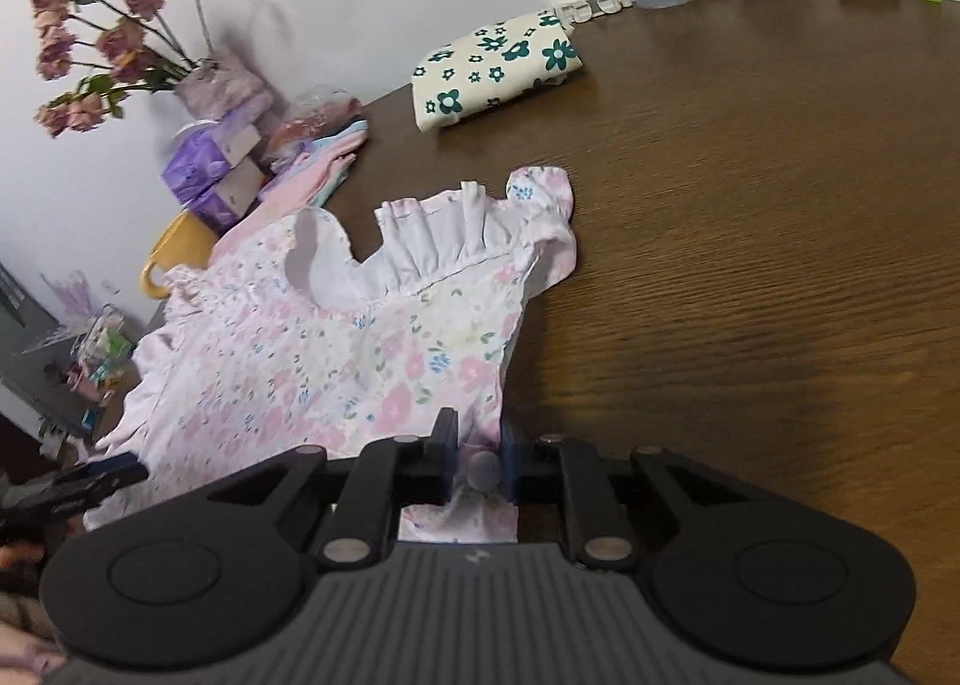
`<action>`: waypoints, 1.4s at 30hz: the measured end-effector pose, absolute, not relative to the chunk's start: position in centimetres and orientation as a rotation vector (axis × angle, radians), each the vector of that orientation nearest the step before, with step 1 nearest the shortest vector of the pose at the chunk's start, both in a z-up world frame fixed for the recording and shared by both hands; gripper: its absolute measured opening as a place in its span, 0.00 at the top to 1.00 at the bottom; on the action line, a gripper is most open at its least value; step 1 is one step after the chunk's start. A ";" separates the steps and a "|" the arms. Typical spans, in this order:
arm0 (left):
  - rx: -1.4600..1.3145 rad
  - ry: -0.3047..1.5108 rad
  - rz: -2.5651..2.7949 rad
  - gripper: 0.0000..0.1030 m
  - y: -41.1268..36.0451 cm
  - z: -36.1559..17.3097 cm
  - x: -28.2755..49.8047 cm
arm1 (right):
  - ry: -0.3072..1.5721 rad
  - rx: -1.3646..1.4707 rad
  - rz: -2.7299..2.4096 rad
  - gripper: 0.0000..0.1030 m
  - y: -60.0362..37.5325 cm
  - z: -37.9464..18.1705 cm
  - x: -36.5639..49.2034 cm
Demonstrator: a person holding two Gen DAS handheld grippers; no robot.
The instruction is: Fold clothes
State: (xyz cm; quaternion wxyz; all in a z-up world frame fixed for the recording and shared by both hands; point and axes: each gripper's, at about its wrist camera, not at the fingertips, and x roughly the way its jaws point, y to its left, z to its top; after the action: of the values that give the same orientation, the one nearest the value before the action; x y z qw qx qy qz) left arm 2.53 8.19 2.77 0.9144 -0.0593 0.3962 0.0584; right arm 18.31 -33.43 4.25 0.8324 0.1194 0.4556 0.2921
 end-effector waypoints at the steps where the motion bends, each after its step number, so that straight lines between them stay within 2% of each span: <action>1: -0.112 0.821 0.132 0.49 8.0 2.8 2.7 | 0.978 0.241 0.627 0.87 -33.5 4.1 18.2; 4: -0.096 0.828 0.149 0.49 8.2 2.7 3.2 | 1.025 0.189 0.640 0.87 -33.0 3.1 17.9; 15: -0.077 0.809 0.047 0.43 9.6 2.4 3.2 | 0.883 -0.055 0.495 0.86 -29.8 3.9 14.5; 16: -0.088 0.808 0.032 0.43 9.7 2.5 3.1 | 0.872 -0.045 0.474 0.82 -29.4 4.0 14.2; 17: -0.099 0.807 0.020 0.43 9.9 2.6 3.0 | 0.865 -0.039 0.457 0.72 -29.1 4.0 14.0; 19: -0.112 0.797 0.008 0.43 10.2 2.9 2.5 | 0.829 -0.061 0.411 0.59 -28.5 4.2 13.1; 25: -0.151 0.746 0.027 0.43 11.1 3.8 0.5 | 0.678 -0.087 0.349 0.58 -28.9 6.8 9.2; 28: -0.158 0.731 0.024 0.43 10.9 4.1 0.3 | 0.679 -0.076 0.420 0.61 -29.7 8.1 7.8; 29: -0.159 0.732 0.019 0.43 10.7 4.0 0.3 | 0.697 -0.065 0.456 0.66 -29.9 8.0 7.7; 33: -0.166 0.729 0.003 0.43 10.0 3.9 0.2 | 0.748 -0.052 0.530 0.73 -29.1 6.4 8.3; 42: -0.163 0.704 0.039 0.43 10.0 4.9 -1.2 | 0.715 -0.163 0.586 0.74 -26.3 4.1 8.9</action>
State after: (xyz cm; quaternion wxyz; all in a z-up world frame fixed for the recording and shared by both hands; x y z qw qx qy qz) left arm -1.20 10.02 4.92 0.9352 -0.0800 0.3444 0.0189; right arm 8.89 -26.29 4.10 0.8919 -0.0788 0.3443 0.2824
